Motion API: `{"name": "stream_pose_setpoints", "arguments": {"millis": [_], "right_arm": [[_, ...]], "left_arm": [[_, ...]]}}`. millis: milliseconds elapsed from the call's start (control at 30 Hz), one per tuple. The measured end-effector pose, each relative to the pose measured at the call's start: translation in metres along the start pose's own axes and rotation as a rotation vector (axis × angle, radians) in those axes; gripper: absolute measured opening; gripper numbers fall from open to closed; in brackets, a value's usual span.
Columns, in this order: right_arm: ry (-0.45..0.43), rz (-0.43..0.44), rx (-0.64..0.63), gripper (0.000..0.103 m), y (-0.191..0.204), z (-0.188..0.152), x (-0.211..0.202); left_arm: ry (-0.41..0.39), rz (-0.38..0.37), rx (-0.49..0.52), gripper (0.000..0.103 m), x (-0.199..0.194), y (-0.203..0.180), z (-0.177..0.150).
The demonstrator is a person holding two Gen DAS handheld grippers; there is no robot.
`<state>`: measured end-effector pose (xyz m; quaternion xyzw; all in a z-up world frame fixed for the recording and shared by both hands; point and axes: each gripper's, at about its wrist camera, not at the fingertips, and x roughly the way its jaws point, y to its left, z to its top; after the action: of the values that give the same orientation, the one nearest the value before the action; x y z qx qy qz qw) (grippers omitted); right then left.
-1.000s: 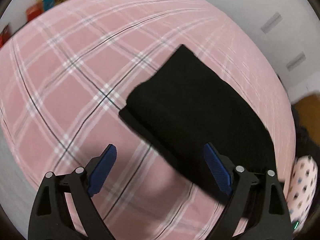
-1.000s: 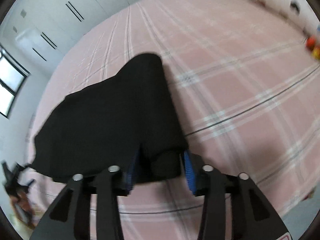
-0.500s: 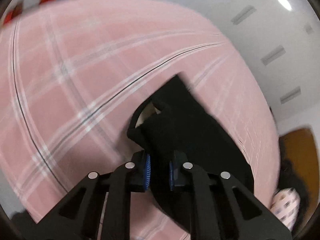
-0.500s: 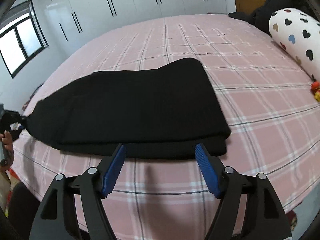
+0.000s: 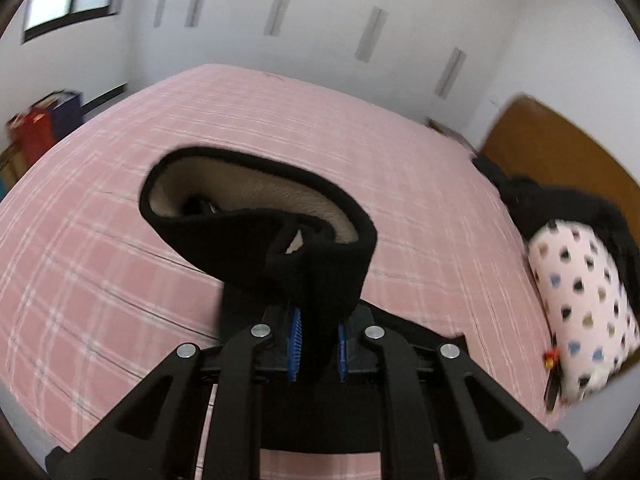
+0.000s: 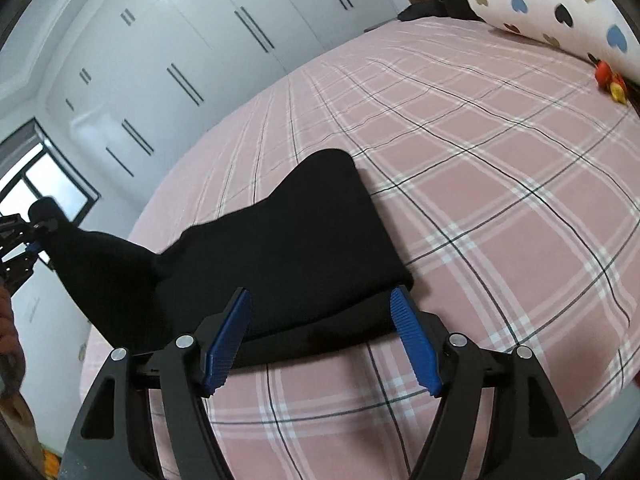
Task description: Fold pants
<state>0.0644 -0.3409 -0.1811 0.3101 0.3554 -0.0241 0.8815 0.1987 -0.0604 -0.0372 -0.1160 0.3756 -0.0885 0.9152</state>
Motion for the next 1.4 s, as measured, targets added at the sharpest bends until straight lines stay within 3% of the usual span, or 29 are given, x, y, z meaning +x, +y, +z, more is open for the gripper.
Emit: {"name": "stream_pose_setpoints", "arguments": {"millis": [233, 400, 500, 600, 633, 700, 733, 833, 967, 1133, 1233, 1300, 1400], "right_arm": [[-0.012, 0.049, 0.024, 0.07, -0.004, 0.002, -0.004], [-0.013, 0.066, 0.052, 0.07, -0.008, 0.004, -0.004], [-0.012, 0.072, 0.082, 0.07, -0.013, 0.006, -0.004], [-0.009, 0.097, 0.123, 0.07, -0.021, 0.01, -0.005], [-0.005, 0.11, 0.153, 0.07, -0.025, 0.013, -0.008], [-0.018, 0.097, 0.166, 0.07, -0.031, 0.019, -0.017], [-0.023, 0.067, 0.151, 0.07, -0.031, 0.024, -0.024], [-0.01, -0.027, 0.088, 0.07, -0.026, 0.041, -0.038], [0.023, -0.002, 0.023, 0.071, 0.004, 0.059, -0.047], [0.216, 0.091, -0.094, 0.076, 0.058, 0.051, 0.008], [0.283, 0.046, -0.156, 0.076, 0.077, 0.041, 0.047], [0.32, 0.022, -0.141, 0.076, 0.08, 0.035, 0.068], [0.381, 0.061, -0.04, 0.078, 0.079, 0.021, 0.092]], "left_arm": [[0.152, -0.044, 0.081, 0.012, 0.052, -0.07, -0.061], [0.318, 0.016, 0.221, 0.019, 0.098, -0.092, -0.126], [0.34, 0.04, 0.292, 0.024, 0.098, -0.09, -0.152], [0.323, -0.038, 0.252, 0.043, 0.067, -0.067, -0.145], [0.317, -0.048, 0.234, 0.062, 0.057, -0.056, -0.14], [0.241, -0.049, 0.179, 0.081, 0.028, -0.028, -0.123], [0.21, -0.051, 0.161, 0.085, 0.019, -0.019, -0.116], [0.164, -0.048, 0.09, 0.087, -0.004, 0.029, -0.099], [0.169, 0.1, 0.025, 0.087, -0.011, 0.086, -0.092], [0.164, 0.136, -0.117, 0.087, -0.021, 0.14, -0.098], [0.157, 0.164, -0.118, 0.087, -0.026, 0.147, -0.102], [0.158, 0.171, -0.119, 0.087, -0.03, 0.154, -0.104], [0.146, 0.168, -0.134, 0.087, -0.036, 0.164, -0.104]]}}
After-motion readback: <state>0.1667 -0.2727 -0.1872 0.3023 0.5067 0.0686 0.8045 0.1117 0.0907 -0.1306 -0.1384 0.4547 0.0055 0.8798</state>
